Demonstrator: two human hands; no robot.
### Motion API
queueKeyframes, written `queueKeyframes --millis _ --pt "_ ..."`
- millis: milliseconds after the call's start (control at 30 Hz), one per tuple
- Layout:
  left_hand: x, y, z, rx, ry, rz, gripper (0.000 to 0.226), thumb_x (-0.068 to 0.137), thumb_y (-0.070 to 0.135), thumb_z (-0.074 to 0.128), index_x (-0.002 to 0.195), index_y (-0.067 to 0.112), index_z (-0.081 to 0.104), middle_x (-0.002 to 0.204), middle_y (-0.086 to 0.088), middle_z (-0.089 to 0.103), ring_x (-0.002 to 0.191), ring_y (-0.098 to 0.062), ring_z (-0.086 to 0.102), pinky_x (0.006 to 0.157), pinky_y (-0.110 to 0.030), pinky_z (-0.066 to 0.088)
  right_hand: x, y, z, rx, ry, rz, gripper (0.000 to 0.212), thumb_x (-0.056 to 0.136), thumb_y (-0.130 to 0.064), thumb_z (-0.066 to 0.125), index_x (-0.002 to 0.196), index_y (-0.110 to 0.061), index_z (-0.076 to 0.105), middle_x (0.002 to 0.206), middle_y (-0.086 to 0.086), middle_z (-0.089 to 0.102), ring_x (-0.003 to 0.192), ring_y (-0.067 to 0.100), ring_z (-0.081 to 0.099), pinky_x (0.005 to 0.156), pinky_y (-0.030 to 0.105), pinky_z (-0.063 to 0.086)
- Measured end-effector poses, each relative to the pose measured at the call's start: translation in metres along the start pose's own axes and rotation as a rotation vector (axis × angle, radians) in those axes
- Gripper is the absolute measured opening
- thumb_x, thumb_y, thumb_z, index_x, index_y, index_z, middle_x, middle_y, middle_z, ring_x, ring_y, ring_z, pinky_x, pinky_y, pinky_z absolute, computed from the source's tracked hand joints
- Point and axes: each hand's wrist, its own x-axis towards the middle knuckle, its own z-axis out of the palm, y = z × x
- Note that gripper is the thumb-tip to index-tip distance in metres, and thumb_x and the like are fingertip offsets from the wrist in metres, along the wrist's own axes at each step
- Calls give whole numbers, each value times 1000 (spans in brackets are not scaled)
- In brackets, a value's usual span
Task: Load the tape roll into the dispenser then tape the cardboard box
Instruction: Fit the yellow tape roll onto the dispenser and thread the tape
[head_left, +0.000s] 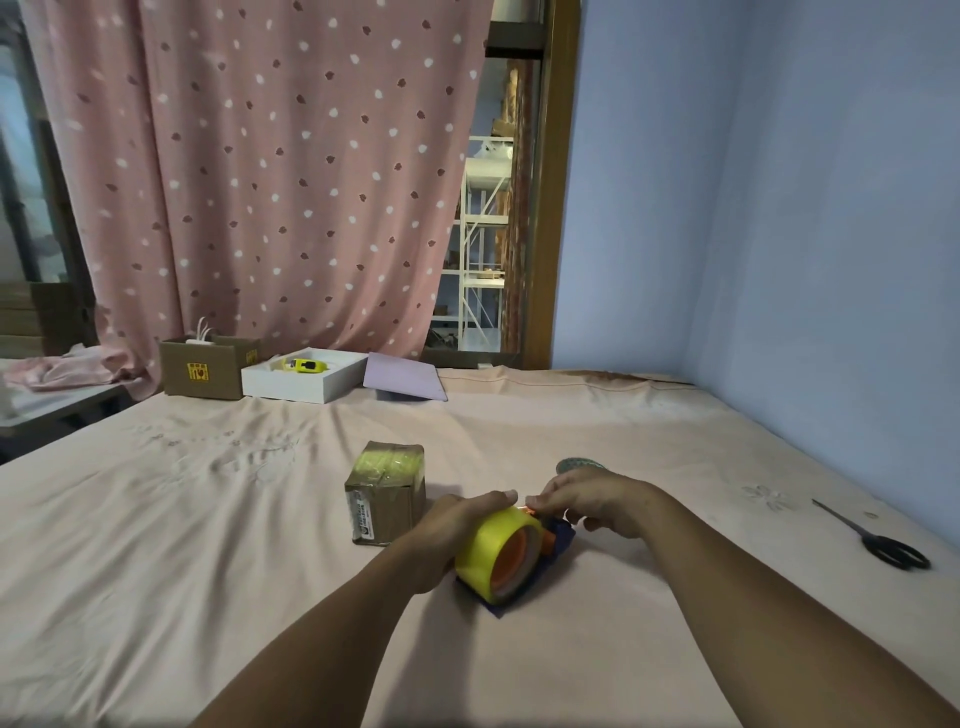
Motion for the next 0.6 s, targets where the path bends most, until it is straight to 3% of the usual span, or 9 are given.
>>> queueKeyframes --millis 133,300,400,467,600 --pt "-2 1 -1 14 3 3 70 62 53 86 108 2 75 108 -20 78 96 -31 76 94 -45 58 5 0 0 -100 67 -96 31 72 -51 85 67 -22 74 75 -4 66 71 14 55 59 27 40" --pt "-7 4 -1 -3 -19 9 59 75 49 83 108 1 74 106 -17 79 89 -26 74 91 -41 58 11 -1 1 -251 119 -126 34 59 -57 82 62 -24 77 80 -2 72 76 14 64 66 30 51" --pt "-12 6 -4 -79 -110 -9 55 83 45 78 114 -1 74 109 -17 78 94 -27 73 99 -42 54 13 1 3 -288 109 -77 24 61 -41 78 67 -18 77 72 -2 68 77 17 62 68 31 50" --pt "-15 7 -6 -105 -178 -11 59 83 45 77 119 -1 72 116 -18 77 101 -28 72 104 -44 51 13 5 4 -297 98 -38 23 65 -35 78 71 -13 75 72 1 63 70 19 55 60 31 45" --pt "-16 8 -7 -126 -199 -10 57 84 43 75 119 -1 71 111 -16 78 98 -25 73 97 -39 55 14 1 2 -357 25 57 19 71 -30 76 75 -15 65 69 2 47 58 17 37 48 26 29"
